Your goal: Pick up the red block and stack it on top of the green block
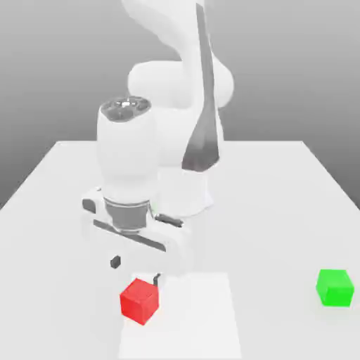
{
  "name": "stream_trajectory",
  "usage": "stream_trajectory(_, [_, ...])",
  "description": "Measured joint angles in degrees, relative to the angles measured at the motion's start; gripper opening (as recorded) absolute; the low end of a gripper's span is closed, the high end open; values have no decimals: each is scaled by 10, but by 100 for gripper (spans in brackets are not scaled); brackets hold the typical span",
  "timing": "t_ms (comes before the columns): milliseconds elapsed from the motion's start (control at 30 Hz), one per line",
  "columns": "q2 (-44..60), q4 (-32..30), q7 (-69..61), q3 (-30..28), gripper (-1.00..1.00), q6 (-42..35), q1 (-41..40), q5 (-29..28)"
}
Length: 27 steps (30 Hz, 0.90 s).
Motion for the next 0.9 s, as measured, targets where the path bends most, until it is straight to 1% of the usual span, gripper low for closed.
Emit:
stream_trajectory(67, [42,5,0,1,0,35,0,1])
stream_trajectory(100, [59,8,0,1,-100,50,0,1])
stream_trajectory(333, [61,8,1,1,-100,53,-1,-1])
stream_trajectory(533, [-45,-6,5,5,-100,-39,2,-2])
stream_trajectory(900, [-48,69,151,143,-100,-120,255,-26])
